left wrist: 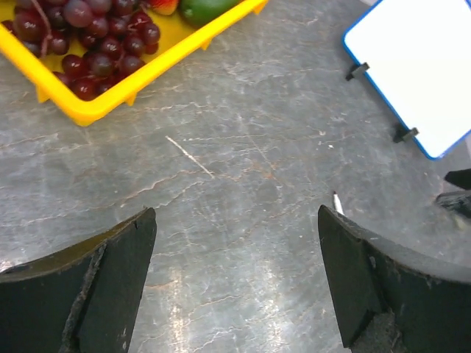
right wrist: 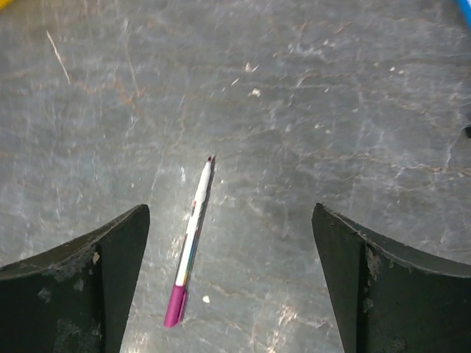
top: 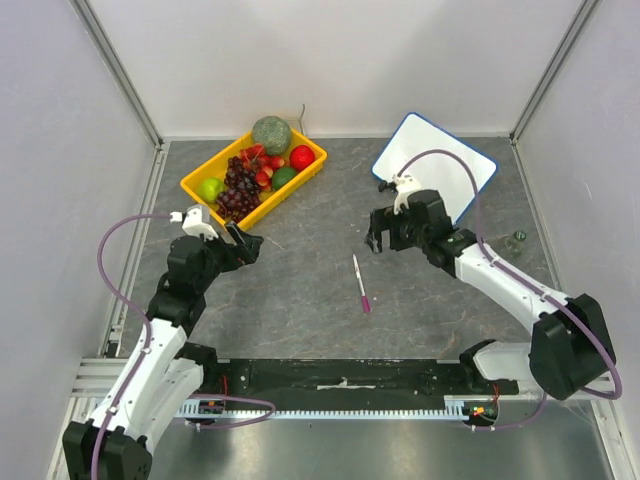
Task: Write a sentence on the whiteboard
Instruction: Pick up the whiteboard marker at the center of the board.
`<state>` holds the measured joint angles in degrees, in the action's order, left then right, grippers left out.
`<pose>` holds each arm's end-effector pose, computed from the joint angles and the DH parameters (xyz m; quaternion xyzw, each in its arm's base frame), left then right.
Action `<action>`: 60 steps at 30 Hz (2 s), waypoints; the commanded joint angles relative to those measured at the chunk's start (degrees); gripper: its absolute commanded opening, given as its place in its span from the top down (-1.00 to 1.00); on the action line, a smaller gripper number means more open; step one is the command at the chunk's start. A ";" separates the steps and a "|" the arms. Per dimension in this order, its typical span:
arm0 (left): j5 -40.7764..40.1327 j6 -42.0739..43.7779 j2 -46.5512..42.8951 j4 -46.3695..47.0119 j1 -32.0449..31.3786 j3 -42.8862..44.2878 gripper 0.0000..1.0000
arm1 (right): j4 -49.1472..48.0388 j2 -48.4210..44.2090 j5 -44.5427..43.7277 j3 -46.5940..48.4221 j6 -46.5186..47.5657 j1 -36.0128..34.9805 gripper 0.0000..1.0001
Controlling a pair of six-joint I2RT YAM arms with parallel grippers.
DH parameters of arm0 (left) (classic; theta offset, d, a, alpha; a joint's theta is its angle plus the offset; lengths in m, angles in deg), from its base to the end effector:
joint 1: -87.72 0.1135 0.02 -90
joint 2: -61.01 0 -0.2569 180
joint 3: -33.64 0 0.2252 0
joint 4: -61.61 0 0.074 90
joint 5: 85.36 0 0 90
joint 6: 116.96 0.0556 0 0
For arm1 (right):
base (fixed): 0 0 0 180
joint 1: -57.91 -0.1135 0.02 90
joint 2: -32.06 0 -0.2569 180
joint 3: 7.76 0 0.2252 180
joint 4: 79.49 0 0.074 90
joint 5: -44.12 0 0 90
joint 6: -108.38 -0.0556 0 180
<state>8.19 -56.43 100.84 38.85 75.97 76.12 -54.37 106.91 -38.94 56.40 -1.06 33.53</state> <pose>0.1650 -0.0378 0.2439 -0.1087 0.8123 -0.2253 0.5269 0.2513 0.1213 0.2441 -0.0658 0.8866 0.2196 0.4017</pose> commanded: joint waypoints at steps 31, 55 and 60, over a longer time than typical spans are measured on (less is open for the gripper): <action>2.16 15.05 6.67 -16.24 -21.21 28.78 -0.92 | 3.87 16.29 -28.66 -9.76 -12.37 -33.90 0.17; 8.48 38.34 3.32 -32.14 -21.12 33.62 -0.94 | 9.48 14.81 -8.72 14.82 7.92 -24.49 1.00; 13.66 45.36 3.23 -32.77 -21.21 32.04 -0.88 | 13.53 12.34 5.95 20.37 9.07 -20.80 1.00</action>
<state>15.79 -20.96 104.47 7.68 55.06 107.62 -45.41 123.00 -45.13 72.46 4.86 10.23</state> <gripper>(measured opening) 0.961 0.022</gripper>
